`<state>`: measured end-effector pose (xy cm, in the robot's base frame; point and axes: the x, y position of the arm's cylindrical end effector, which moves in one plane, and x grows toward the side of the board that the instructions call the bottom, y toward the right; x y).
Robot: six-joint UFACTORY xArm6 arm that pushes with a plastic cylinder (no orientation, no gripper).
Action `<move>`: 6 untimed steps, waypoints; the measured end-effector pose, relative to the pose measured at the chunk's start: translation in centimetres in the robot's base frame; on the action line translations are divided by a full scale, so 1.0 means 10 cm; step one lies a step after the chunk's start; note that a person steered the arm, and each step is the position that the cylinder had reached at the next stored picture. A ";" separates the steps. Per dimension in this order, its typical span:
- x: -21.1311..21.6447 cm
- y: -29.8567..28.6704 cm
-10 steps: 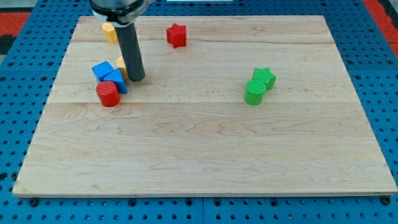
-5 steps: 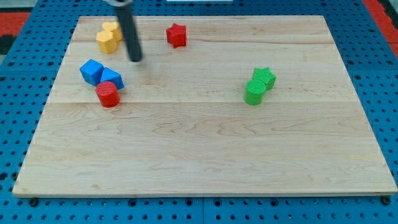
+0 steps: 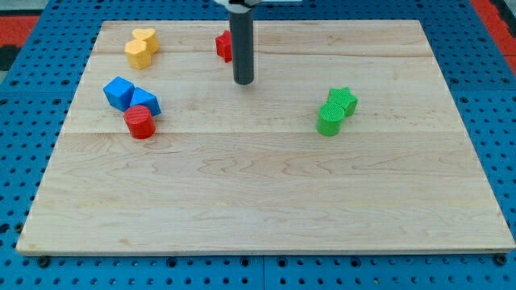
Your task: Move the red circle to the right side of the blue triangle
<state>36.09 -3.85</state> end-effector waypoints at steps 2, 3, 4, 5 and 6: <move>0.99 -1.35; 0.97 -2.02; 0.89 -2.18; 0.87 -2.13; 0.82 -1.66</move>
